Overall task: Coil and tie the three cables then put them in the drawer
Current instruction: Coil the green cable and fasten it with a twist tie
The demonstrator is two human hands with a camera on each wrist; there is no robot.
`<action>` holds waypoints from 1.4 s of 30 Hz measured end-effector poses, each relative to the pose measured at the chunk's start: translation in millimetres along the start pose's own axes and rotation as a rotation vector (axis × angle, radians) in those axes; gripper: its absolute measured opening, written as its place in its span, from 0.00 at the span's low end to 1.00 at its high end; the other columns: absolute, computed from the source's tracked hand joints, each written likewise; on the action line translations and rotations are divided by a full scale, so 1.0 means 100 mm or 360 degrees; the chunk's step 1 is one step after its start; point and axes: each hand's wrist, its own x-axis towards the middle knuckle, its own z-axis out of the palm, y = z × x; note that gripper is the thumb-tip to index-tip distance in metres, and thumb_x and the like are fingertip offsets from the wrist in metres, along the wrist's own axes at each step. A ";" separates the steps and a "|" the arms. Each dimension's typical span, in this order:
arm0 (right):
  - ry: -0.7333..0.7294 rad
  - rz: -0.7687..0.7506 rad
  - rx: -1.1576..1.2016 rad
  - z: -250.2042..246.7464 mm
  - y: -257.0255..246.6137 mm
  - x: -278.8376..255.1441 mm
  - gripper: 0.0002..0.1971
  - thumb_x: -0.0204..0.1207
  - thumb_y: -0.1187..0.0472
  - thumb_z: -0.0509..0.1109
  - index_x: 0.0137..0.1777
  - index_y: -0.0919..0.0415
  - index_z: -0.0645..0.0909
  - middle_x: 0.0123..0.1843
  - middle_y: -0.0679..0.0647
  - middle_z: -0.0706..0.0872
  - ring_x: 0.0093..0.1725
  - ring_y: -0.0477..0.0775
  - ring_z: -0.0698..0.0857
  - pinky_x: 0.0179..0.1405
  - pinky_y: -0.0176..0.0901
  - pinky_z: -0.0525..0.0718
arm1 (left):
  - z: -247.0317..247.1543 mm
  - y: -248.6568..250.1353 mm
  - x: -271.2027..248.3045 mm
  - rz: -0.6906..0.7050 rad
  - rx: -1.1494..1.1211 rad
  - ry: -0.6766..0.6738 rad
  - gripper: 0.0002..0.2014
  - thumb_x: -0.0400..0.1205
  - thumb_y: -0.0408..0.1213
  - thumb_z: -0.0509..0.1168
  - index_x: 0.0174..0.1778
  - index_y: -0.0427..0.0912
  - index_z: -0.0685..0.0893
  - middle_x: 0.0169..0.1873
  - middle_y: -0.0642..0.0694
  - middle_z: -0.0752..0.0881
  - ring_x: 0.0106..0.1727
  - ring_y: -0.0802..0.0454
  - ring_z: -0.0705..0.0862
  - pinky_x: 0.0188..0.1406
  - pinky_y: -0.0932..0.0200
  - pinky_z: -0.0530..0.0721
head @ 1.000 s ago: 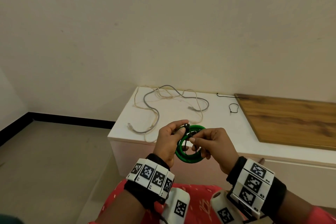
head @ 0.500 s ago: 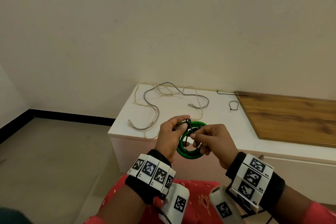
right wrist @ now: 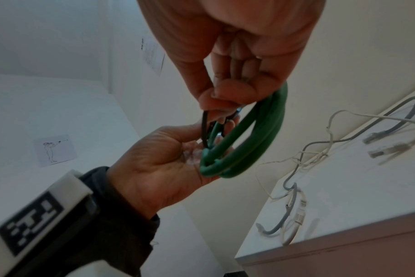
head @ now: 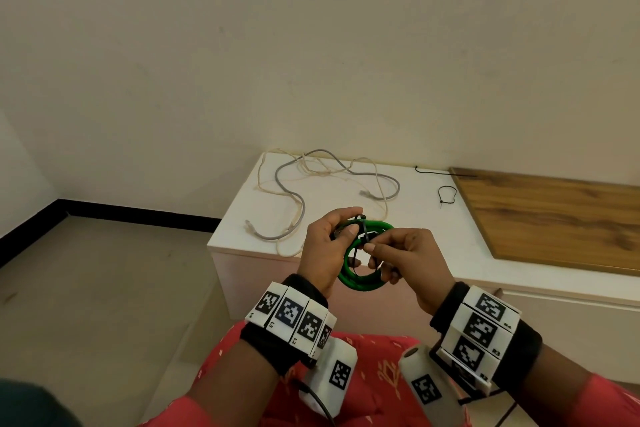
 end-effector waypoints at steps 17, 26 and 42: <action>0.0142 -0.0172 0.0096 -0.03 0.01 0.03 0.05 0.75 0.69 0.68 0.38 0.67 0.84 0.25 0.55 0.83 0.17 0.46 0.75 0.17 0.33 0.72 | 0.02 -0.05 -0.02 0.0078 0.0205 -0.0064 0.18 0.82 0.25 0.57 0.46 0.56 0.81 0.40 0.46 0.85 0.36 0.53 0.81 0.21 0.68 0.79; 0.0051 -0.0099 0.0054 -0.04 0.00 0.06 0.07 0.73 0.71 0.68 0.35 0.69 0.84 0.22 0.56 0.80 0.17 0.44 0.74 0.17 0.31 0.71 | 0.04 -0.06 0.01 -0.0040 0.0142 0.0082 0.13 0.82 0.28 0.58 0.41 0.52 0.80 0.37 0.46 0.84 0.32 0.53 0.80 0.17 0.69 0.74; -0.0011 -0.0108 0.0002 0.01 -0.03 0.03 0.08 0.73 0.72 0.67 0.34 0.68 0.83 0.20 0.53 0.81 0.16 0.43 0.74 0.17 0.30 0.72 | 0.09 -0.03 0.04 0.0043 0.0190 0.0284 0.07 0.80 0.26 0.60 0.46 0.30 0.83 0.30 0.44 0.82 0.29 0.52 0.79 0.15 0.73 0.73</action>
